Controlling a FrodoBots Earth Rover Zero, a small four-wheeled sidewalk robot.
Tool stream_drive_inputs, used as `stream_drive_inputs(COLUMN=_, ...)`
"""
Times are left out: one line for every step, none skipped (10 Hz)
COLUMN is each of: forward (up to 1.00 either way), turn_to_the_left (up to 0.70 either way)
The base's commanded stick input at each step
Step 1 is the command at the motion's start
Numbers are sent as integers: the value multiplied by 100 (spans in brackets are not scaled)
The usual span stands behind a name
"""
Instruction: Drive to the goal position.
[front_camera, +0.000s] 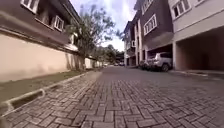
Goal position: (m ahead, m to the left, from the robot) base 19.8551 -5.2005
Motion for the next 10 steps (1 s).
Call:
stream_drive_inputs(forward=69, turn_to_the_left=3)
stream_drive_inputs(forward=69, turn_to_the_left=3)
stream_drive_inputs(forward=69, turn_to_the_left=3)
stream_drive_inputs(forward=69, turn_to_the_left=3)
stream_drive_inputs(forward=69, turn_to_the_left=3)
stream_drive_inputs(forward=69, turn_to_the_left=3)
stream_drive_inputs(forward=69, turn_to_the_left=3)
stream_drive_inputs(forward=69, turn_to_the_left=3)
stream_drive_inputs(forward=69, turn_to_the_left=3)
stream_drive_inputs(forward=69, turn_to_the_left=3)
